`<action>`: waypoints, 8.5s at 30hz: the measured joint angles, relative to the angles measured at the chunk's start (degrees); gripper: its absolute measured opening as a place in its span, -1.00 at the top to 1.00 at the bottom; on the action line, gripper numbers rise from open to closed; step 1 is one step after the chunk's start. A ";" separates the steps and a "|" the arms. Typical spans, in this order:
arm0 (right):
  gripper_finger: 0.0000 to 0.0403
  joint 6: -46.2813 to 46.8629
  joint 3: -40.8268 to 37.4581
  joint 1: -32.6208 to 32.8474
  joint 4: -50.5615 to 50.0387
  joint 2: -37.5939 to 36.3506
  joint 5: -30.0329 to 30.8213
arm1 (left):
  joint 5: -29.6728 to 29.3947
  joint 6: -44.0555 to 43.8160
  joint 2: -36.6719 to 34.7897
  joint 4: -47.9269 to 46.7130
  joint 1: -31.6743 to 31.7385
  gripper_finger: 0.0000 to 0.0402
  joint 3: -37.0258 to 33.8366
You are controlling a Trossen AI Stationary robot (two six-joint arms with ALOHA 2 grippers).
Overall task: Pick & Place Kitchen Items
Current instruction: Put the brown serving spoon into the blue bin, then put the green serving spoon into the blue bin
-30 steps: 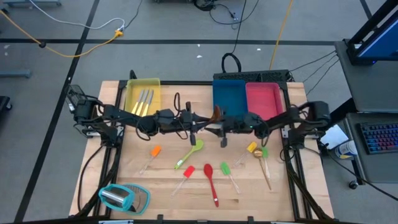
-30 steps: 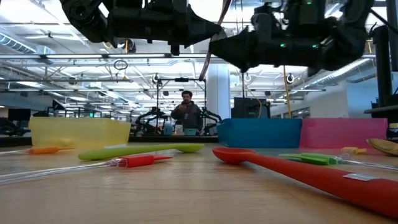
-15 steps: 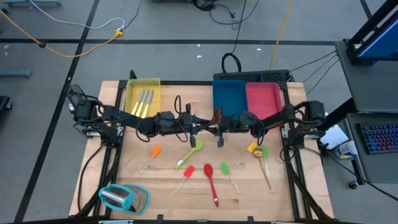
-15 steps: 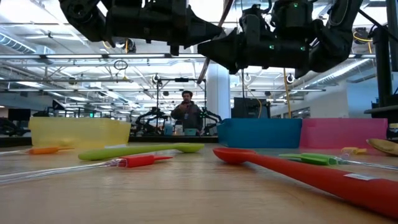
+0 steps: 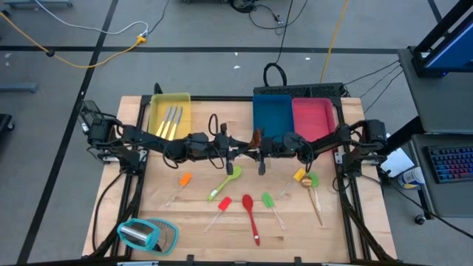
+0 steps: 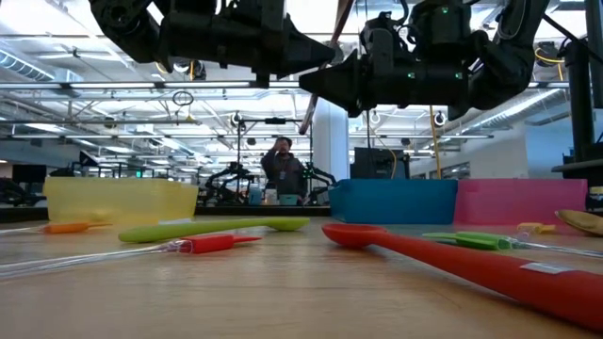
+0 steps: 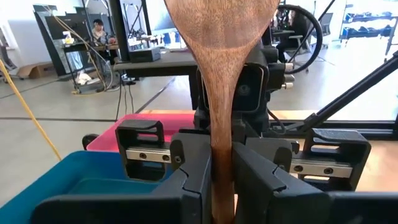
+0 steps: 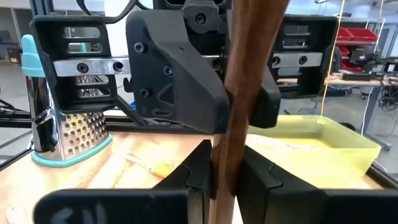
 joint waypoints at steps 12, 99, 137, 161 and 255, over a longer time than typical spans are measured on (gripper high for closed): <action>0.81 0.15 -0.13 -0.07 -7.90 -5.39 0.61 | -1.48 -0.71 0.00 -2.23 0.02 0.63 0.00; 0.28 14.69 -0.20 -27.78 -38.86 -5.25 9.17 | -2.88 -1.46 0.02 -6.92 0.07 0.62 -0.04; 0.24 -3.38 -0.11 -5.15 -35.15 -14.21 8.76 | 6.60 -22.59 0.00 -40.20 -3.81 0.62 -0.04; 0.27 -15.43 -0.13 -4.92 -23.14 -14.21 8.76 | 0.05 -30.71 0.00 -51.47 -12.75 0.12 -0.02; 0.28 -3.67 -0.13 -4.92 -30.02 -14.16 8.81 | -25.03 -18.92 6.45 -36.93 -3.47 0.81 -0.09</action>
